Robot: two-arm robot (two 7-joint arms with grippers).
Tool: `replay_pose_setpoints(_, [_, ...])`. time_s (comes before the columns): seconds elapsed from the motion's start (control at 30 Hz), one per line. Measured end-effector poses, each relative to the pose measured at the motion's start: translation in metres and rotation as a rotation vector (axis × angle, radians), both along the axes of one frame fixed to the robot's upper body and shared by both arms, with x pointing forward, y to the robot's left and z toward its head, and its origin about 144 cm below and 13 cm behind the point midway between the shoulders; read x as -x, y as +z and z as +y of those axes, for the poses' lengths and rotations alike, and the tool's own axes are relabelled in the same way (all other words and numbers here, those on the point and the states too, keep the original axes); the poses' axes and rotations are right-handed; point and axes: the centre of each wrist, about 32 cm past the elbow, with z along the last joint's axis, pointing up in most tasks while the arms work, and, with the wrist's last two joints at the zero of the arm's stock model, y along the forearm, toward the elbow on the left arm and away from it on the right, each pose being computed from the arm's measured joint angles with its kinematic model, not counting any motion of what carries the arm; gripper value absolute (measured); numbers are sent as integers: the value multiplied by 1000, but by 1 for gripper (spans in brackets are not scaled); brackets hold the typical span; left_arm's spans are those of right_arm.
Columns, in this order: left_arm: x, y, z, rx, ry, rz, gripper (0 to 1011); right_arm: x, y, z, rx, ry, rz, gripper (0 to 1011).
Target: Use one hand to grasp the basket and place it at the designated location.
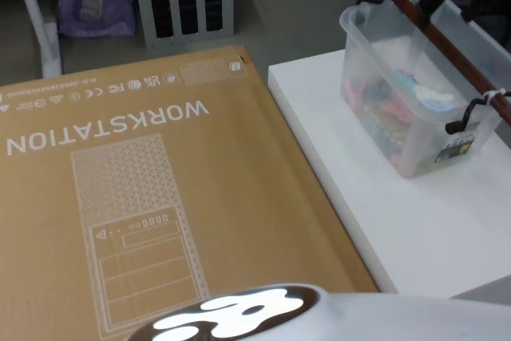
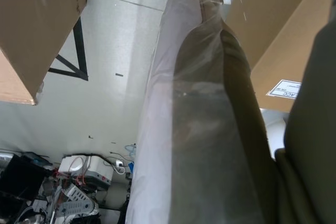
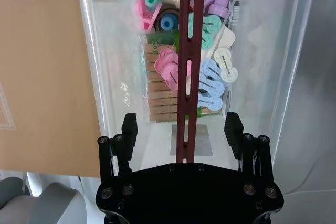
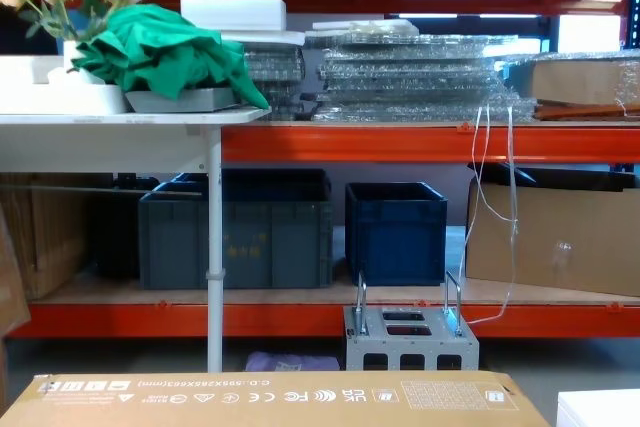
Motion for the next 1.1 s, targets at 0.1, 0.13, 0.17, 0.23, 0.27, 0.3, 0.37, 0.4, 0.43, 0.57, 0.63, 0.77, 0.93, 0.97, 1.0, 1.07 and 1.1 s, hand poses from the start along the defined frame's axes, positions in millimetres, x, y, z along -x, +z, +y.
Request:
replay_pose_setpoints(0.1, [0, 0, 0, 0, 0, 0, 0, -2, -4, 1, 7, 1, 13, 1000])
replay_pose_setpoints(0.13, [0, 0, 0, 0, 0, 0, 0, -3, -6, 1, 11, 0, 19, 1000])
replay_pose_setpoints(0.17, [0, 0, 0, 0, 0, 0, 0, -3, -7, 1, 13, 0, 21, 1000])
replay_pose_setpoints(0.23, [0, 0, 0, 0, 0, 0, 0, -5, -9, 2, 20, -1, 29, 1000])
replay_pose_setpoints(0.27, [0, 0, 0, 0, 0, 0, 0, -5, -10, 3, 22, -2, 31, 1000])
replay_pose_setpoints(0.3, [0, 0, 0, 0, 0, 0, 0, -5, -11, 3, 23, -2, 33, 1000])
replay_pose_setpoints(0.37, [0, 0, 0, 0, 0, 0, 0, -6, -13, 3, 26, -3, 38, 1000])
replay_pose_setpoints(0.4, [0, 0, 0, 0, 0, 0, 0, -7, -14, 4, 27, -5, 42, 1000])
replay_pose_setpoints(0.43, [0, 0, 0, 0, 0, 0, 0, -8, -17, 4, 29, -5, 48, 1000])
replay_pose_setpoints(0.57, [0, 0, 0, 0, 0, 0, 0, -10, -21, 5, 33, -5, 59, 1000])
replay_pose_setpoints(0.63, [0, 0, 0, 0, 0, 0, 0, -10, -22, 5, 34, -5, 61, 1000])
replay_pose_setpoints(0.77, [0, 0, 0, 0, 0, 0, 0, -13, -28, 6, 36, 4, 80, 1000])
replay_pose_setpoints(0.93, [0, 0, 0, 0, 0, 0, 0, -15, -33, 7, 36, 10, 96, 1000])
replay_pose_setpoints(0.97, [0, 0, 0, 0, 0, 0, 0, -16, -33, 7, 36, 10, 98, 1000])
replay_pose_setpoints(1.0, [0, 0, 0, 0, 0, 0, 0, -16, -34, 7, 35, 11, 102, 1000])
replay_pose_setpoints(1.07, [0, 0, 0, 0, 0, 0, 0, -17, -35, 7, 35, 11, 106, 1000])
replay_pose_setpoints(1.1, [0, 0, 0, 0, 0, 0, 0, -18, -36, 7, 34, 10, 110, 1000])
